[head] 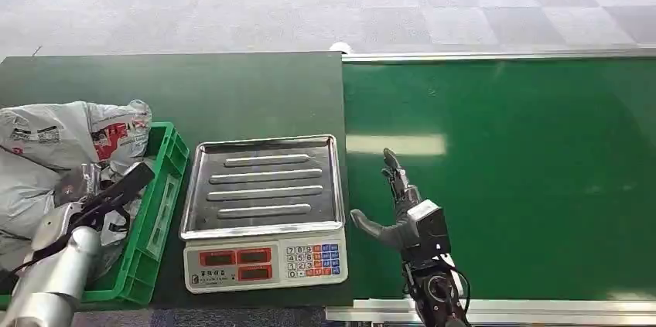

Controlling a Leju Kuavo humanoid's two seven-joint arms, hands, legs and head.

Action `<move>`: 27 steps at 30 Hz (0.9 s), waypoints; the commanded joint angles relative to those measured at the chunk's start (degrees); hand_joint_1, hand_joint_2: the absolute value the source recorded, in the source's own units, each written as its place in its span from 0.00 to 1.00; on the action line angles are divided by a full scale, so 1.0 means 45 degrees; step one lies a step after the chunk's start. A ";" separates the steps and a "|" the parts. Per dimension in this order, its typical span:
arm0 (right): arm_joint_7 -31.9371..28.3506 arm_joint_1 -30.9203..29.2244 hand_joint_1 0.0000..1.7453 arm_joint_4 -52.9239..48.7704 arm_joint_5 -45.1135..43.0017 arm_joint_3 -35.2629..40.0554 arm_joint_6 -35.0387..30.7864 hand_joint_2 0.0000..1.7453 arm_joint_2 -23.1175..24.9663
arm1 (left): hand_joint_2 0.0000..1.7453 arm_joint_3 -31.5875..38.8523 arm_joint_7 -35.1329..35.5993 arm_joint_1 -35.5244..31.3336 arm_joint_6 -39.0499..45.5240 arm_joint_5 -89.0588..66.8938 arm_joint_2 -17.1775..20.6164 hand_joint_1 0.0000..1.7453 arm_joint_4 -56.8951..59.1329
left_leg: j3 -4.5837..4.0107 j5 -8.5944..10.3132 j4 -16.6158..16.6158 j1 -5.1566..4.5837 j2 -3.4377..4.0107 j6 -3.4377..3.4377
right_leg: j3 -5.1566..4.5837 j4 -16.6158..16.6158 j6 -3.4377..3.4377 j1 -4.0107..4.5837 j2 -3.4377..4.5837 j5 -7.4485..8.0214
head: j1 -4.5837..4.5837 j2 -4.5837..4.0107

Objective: Moved the parcel from conveyor to table for the left to box.

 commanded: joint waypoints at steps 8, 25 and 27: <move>-0.0048 -0.0035 0.00 0.0514 0.0021 -0.0153 0.0156 1.00 -0.0051 | 0.00 -0.1596 0.0357 0.1735 0.0800 0.2785 -0.0240 0.00 -0.2194 | -0.0056 0.0018 -0.0020 -0.0016 0.0023 0.0006 | -0.0053 -0.0036 -0.0004 0.0001 0.0027 0.0030 | 0.0000 0.0000; -0.0040 -0.0048 0.00 0.0386 -0.0008 -0.0199 0.0094 1.00 -0.0078 | 0.00 -0.2004 0.1125 0.1228 0.3573 0.0899 0.0023 0.00 -0.1732 | -0.0044 0.0002 -0.0004 -0.0028 0.0038 0.0002 | -0.0053 -0.0006 0.0000 -0.0011 0.0047 0.0008 | 0.0000 0.0000; -0.0041 -0.0083 0.00 0.0381 -0.0007 -0.0210 0.0067 1.00 -0.0059 | 0.00 -0.2275 0.1611 0.1060 0.4771 -0.0791 0.0233 0.00 -0.1673 | -0.0061 0.0007 -0.0005 -0.0019 0.0046 0.0004 | -0.0068 -0.0014 -0.0003 -0.0001 0.0054 0.0018 | 0.0000 0.0000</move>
